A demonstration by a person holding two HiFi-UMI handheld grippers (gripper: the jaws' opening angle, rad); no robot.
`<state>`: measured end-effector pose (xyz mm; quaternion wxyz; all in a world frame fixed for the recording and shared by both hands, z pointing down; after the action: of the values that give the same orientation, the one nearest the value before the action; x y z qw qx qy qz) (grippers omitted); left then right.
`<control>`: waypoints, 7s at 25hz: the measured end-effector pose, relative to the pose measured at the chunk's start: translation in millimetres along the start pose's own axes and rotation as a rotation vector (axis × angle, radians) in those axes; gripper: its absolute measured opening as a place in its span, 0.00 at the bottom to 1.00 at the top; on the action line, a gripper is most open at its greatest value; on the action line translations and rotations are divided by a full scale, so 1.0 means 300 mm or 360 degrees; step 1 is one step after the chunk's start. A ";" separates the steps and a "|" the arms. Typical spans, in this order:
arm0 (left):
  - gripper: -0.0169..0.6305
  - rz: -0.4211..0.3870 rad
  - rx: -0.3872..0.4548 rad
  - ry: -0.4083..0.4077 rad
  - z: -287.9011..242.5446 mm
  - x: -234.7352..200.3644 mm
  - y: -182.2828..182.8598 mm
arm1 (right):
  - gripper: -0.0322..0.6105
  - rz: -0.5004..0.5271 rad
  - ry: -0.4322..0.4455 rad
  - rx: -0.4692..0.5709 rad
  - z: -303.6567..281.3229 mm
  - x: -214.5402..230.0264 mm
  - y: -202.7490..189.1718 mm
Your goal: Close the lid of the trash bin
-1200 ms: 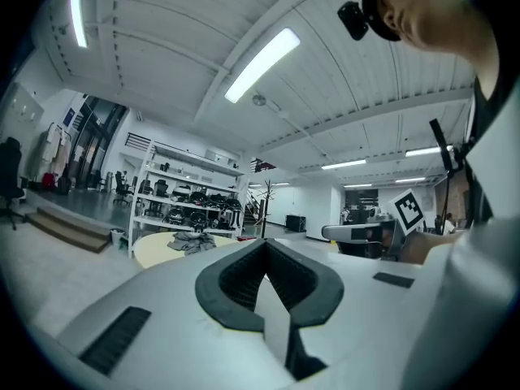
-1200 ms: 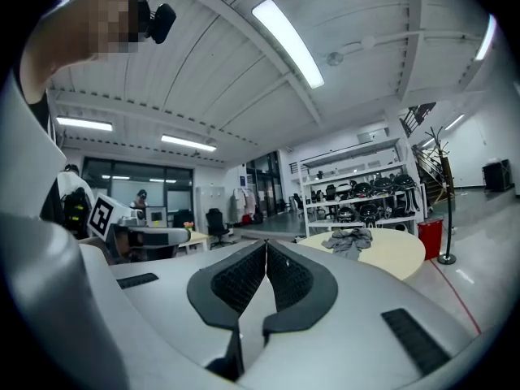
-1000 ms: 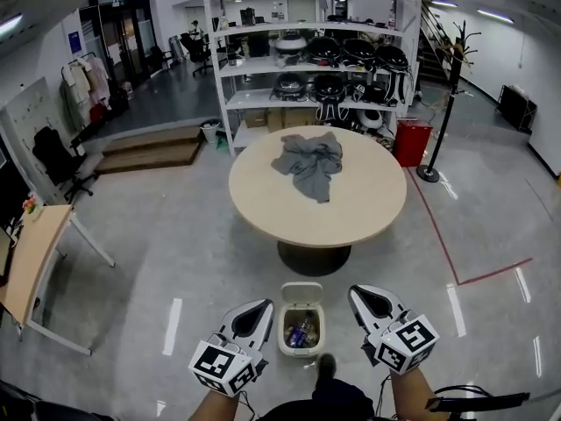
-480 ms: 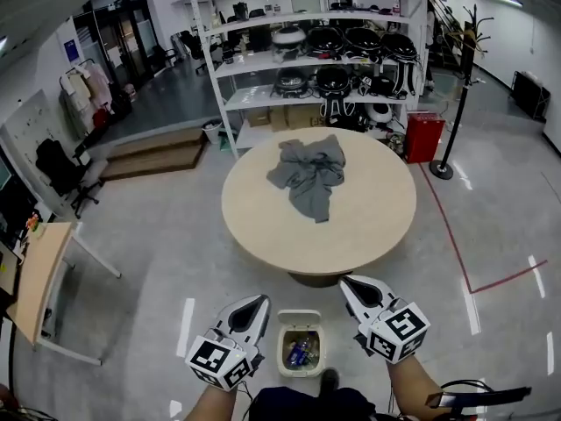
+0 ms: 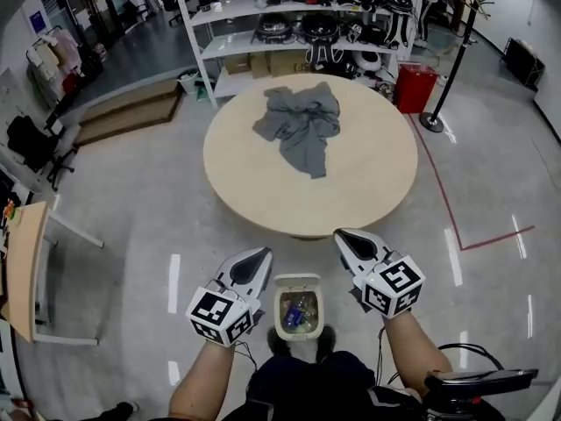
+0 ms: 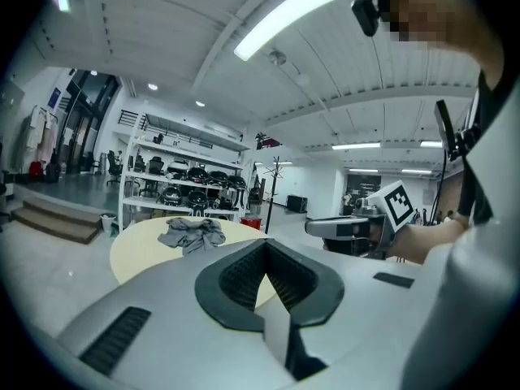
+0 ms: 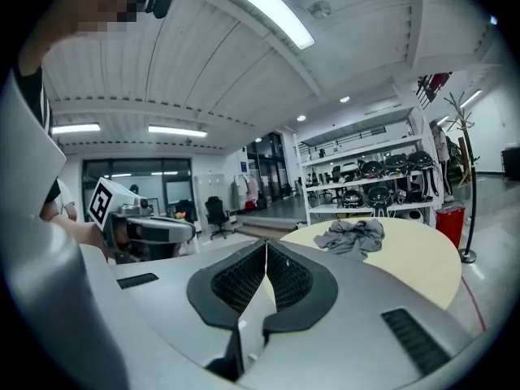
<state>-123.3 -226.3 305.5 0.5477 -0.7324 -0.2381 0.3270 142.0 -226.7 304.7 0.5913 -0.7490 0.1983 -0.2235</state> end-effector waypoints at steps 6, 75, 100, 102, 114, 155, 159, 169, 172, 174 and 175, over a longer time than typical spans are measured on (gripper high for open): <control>0.02 0.0038 -0.0156 -0.0013 -0.150 -0.194 -0.143 | 0.06 -0.0079 -0.0024 -0.0166 -0.187 0.074 -0.183; 0.02 0.0609 -0.1482 -0.0055 -0.195 -0.141 -1.969 | 0.06 -0.0552 0.0126 -0.1617 -0.135 -0.205 -1.983; 0.02 0.0312 -0.0482 -0.0015 -0.180 -0.223 -0.729 | 0.06 -0.0331 0.0083 -0.0585 -0.251 0.005 -0.697; 0.02 0.0252 -0.0346 -0.0004 -0.161 -0.206 -0.576 | 0.06 -0.0273 0.0089 -0.0467 -0.235 0.012 -0.549; 0.02 -0.0054 0.0193 0.0012 -0.019 -0.029 0.056 | 0.06 -0.0033 0.0114 0.0049 -0.067 -0.022 0.059; 0.02 -0.0148 0.0437 -0.0063 0.835 0.469 -0.078 | 0.06 0.0100 0.0131 0.0239 0.534 -0.712 -0.026; 0.02 -0.0077 0.0440 -0.0063 0.957 0.520 -0.131 | 0.06 0.0118 0.0135 0.0187 0.642 -0.852 -0.029; 0.02 -0.0070 0.0569 -0.0047 1.135 0.817 -0.164 | 0.06 0.0262 0.0201 0.0235 0.927 -1.006 -0.050; 0.02 -0.0070 0.0566 -0.0025 1.147 0.974 -0.202 | 0.06 0.0284 0.0237 0.0259 1.082 -1.008 -0.074; 0.02 -0.0081 0.0542 0.0021 1.154 1.079 -0.234 | 0.06 0.0269 0.0245 0.0244 1.185 -1.005 -0.110; 0.02 -0.0085 0.0525 0.0038 1.161 1.129 -0.251 | 0.06 0.0252 0.0240 0.0234 1.235 -1.004 -0.134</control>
<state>-152.4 259.8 238.8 0.6718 -0.6297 -0.1940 0.3383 106.8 246.6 239.3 0.6439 -0.6667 0.2839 -0.2458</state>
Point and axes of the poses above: the fingertips, and each gripper's own axes: z backward along the fingers, x to its right, y out of its top, the point moved 10 cm from there along z, backward along the fingers, and after that the axes turned 2 degrees about z, right-handed, at the moved point
